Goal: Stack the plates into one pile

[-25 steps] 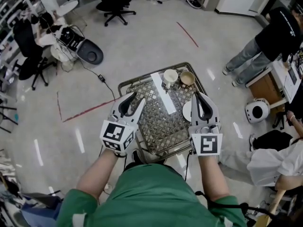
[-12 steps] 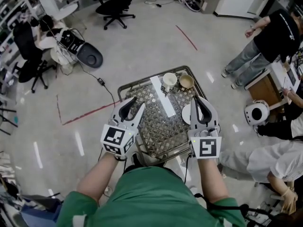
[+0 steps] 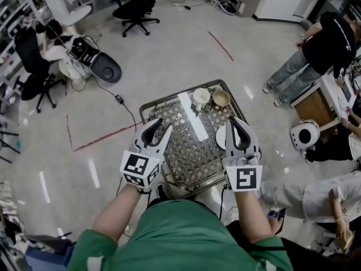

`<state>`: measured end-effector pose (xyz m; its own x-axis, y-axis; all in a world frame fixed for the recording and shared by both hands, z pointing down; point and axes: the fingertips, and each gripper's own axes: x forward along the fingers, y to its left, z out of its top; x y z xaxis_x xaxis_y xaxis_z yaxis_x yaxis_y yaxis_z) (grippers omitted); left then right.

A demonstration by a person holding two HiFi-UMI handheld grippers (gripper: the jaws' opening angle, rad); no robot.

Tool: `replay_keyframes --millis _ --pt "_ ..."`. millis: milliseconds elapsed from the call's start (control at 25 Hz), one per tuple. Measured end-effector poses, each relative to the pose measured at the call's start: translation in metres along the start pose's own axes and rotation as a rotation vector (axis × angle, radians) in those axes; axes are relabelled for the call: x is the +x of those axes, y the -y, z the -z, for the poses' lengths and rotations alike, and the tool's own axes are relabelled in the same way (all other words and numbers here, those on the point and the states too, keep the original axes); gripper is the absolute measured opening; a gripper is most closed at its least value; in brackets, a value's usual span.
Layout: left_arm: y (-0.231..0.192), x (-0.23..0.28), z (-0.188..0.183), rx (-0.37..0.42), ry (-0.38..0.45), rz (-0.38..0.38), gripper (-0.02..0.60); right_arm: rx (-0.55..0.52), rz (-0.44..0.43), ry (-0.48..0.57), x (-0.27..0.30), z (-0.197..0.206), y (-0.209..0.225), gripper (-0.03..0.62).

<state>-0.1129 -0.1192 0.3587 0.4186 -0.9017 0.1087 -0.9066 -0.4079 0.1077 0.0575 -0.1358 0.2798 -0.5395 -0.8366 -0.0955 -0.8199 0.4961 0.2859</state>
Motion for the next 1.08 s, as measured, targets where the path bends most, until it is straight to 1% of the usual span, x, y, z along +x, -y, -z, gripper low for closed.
replay_keyframes --millis 480,760,1080 --pt "-0.005 0.002 0.006 -0.001 -0.006 0.010 0.138 -0.010 0.002 -0.003 0.003 0.005 -0.004 0.029" --pt "-0.008 0.002 0.001 0.013 -0.002 0.017 0.138 -0.001 0.006 -0.011 0.007 0.005 -0.006 0.029" --pt "-0.020 0.010 0.013 0.011 -0.008 0.027 0.138 0.008 0.013 -0.022 0.017 0.019 -0.012 0.029"
